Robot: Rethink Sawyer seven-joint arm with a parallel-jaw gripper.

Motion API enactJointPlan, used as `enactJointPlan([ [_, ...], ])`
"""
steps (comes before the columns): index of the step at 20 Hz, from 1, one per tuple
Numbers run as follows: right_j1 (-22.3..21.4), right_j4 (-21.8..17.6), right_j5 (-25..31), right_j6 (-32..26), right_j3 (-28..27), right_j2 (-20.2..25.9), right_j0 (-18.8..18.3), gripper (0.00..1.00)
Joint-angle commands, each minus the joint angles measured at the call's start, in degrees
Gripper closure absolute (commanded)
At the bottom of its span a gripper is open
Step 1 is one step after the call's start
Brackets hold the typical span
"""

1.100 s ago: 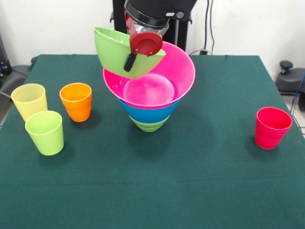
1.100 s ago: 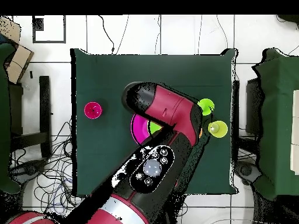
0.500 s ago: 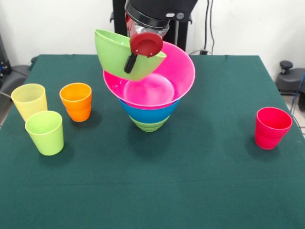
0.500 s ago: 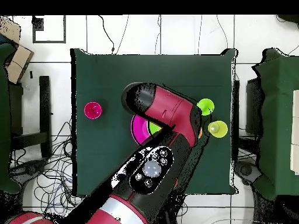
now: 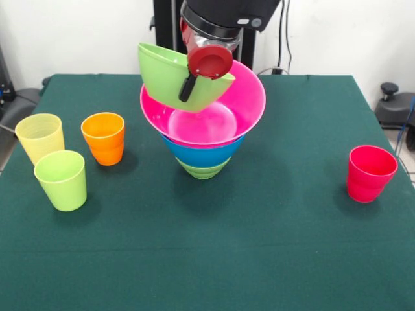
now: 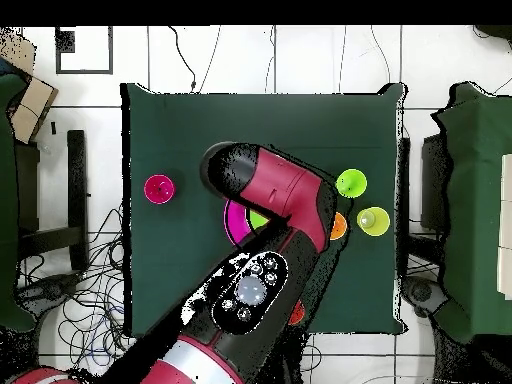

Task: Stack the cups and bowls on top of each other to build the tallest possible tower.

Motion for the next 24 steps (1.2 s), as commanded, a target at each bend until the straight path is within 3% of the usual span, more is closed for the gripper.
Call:
enactJointPlan([
  [1,1.6,1.7,-3.1,13.5,2.9,4.3,1.0,1.0],
  [24,2.2,1.2,-6.0,12.0,4.8,4.5,1.1,1.0],
])
